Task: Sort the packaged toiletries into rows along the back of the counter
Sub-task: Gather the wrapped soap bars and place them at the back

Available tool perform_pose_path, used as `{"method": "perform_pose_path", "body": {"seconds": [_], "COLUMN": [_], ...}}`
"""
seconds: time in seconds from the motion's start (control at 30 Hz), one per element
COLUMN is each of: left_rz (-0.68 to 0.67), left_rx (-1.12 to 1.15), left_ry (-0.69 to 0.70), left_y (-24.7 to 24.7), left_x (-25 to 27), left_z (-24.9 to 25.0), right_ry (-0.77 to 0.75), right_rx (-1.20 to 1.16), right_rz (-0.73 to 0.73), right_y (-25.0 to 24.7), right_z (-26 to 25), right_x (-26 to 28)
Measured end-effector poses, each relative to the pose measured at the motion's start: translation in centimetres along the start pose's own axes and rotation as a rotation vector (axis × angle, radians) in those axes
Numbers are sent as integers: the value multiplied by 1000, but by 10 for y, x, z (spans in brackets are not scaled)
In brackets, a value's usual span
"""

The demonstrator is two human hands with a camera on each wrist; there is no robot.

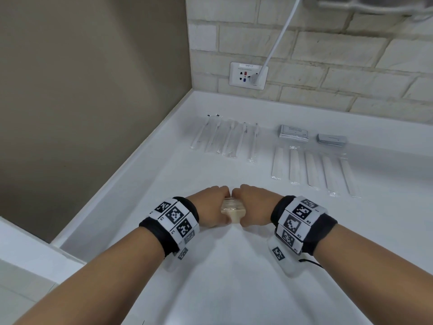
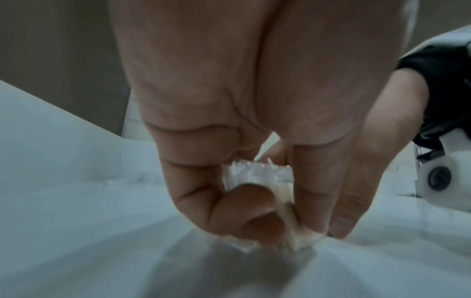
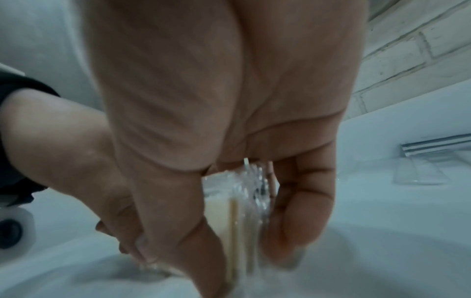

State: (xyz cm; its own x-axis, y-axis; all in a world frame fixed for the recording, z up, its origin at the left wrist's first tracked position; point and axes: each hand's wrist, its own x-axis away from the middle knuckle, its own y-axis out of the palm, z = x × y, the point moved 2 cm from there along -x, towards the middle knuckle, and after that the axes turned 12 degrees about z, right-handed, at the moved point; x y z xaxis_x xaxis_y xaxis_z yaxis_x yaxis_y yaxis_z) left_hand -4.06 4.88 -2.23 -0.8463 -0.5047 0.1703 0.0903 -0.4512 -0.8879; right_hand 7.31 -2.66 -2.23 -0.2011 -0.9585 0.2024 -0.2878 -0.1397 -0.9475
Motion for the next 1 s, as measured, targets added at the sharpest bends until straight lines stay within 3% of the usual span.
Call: {"method": "perform_pose_path", "body": {"seconds": [0.33,0.73,0.9,1.0], "left_rz": [39,7,142,253], "left_rx": [-6,-31,169,354], "left_ry": [16,31,21,13], "left_y": [3,6,-16,-32], "left_x": [-2,-3,-1,1], "left_z": [-1,0,1,11], "right_ry": [-32,-36,-7,44], "right_rx": [-19,-1,-186,-417], "right_rz": [69,10,98,181], "right_y": [-2,2,-24,-45], "right_z": [1,4,21,35], "right_x": [0,2,12,27]}}
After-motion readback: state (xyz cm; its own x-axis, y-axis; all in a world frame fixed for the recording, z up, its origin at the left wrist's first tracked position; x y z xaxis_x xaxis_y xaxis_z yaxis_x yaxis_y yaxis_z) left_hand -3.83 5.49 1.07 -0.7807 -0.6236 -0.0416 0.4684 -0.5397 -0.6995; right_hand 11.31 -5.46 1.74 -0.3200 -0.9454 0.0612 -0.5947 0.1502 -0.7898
